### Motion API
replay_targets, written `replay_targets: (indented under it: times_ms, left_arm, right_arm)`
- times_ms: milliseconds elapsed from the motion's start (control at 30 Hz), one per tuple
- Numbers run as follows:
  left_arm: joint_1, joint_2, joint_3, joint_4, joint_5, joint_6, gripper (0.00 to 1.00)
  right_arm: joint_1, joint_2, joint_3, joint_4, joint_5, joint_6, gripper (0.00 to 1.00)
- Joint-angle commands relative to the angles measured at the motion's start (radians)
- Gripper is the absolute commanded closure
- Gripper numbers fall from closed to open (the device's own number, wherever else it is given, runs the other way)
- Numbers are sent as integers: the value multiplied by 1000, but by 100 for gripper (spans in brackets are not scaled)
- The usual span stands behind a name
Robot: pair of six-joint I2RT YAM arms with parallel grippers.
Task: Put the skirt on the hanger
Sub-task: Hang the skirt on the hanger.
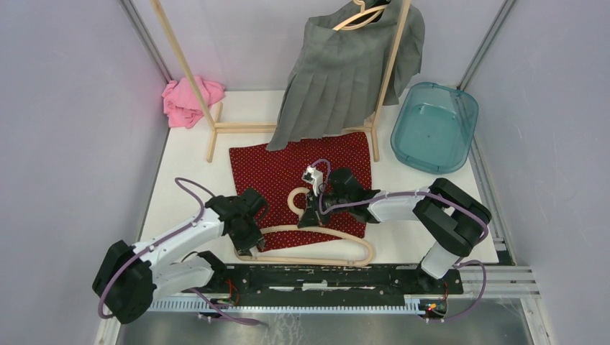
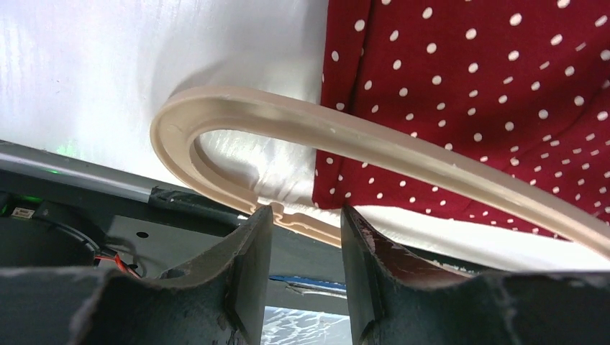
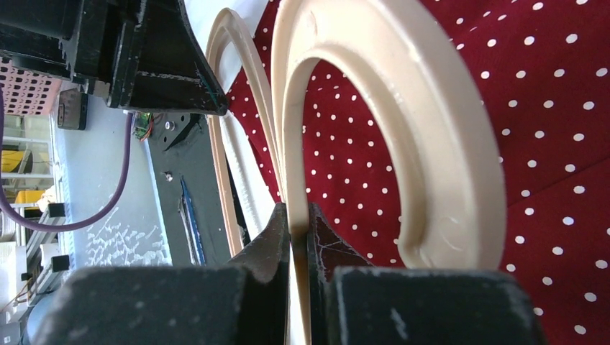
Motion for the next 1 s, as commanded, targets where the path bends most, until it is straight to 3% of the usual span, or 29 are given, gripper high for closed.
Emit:
replay_targets:
  times_ms: [0, 400, 967]
  left_arm:
    - [-16, 67, 61, -15, -57, -91, 53]
    - [-38, 43, 43, 44, -111, -184, 55]
    - [-88, 133, 20, 108, -126, -233, 64]
  right_arm:
    - [6, -30, 22, -40, 40, -27, 99]
    - [6, -58, 18, -64, 25, -40, 99]
    - [6, -65, 14, -64, 18, -44, 99]
